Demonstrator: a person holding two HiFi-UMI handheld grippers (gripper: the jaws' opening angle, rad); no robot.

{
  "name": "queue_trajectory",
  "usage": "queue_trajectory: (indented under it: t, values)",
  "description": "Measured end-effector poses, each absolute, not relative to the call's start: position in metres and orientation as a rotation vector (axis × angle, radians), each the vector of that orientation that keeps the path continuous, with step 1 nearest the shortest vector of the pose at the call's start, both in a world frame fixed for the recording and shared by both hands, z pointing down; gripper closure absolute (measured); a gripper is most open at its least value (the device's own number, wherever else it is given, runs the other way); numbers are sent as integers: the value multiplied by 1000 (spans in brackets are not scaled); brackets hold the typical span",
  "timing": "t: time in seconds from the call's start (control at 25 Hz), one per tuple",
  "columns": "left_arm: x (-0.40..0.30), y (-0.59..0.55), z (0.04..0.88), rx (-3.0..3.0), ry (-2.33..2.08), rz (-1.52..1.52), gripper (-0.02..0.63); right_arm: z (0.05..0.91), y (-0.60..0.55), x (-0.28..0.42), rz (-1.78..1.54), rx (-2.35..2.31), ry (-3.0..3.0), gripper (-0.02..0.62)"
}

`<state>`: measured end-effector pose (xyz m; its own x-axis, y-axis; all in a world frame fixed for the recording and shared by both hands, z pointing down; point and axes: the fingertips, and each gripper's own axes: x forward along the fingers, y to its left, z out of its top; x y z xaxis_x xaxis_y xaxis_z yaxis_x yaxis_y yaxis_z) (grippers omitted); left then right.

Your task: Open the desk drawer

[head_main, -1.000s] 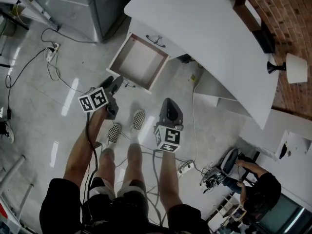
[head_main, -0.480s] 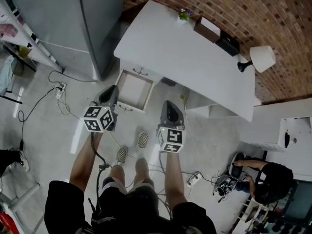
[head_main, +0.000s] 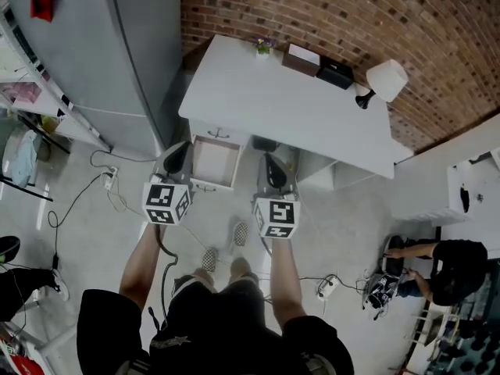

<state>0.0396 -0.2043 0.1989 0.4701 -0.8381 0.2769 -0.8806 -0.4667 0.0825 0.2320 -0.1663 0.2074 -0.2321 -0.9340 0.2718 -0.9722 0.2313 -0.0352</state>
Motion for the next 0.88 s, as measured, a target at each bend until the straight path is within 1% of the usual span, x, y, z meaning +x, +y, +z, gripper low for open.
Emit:
queue_trajectory:
  t: [0.48, 0.88]
  values:
    - [46, -144, 127, 2635, -1536, 353, 595, 144, -100, 251, 239, 1904, -2277, 591]
    - [23, -106, 121, 2639, -1561, 420, 595, 130, -55, 252, 211, 1926, -2275, 591]
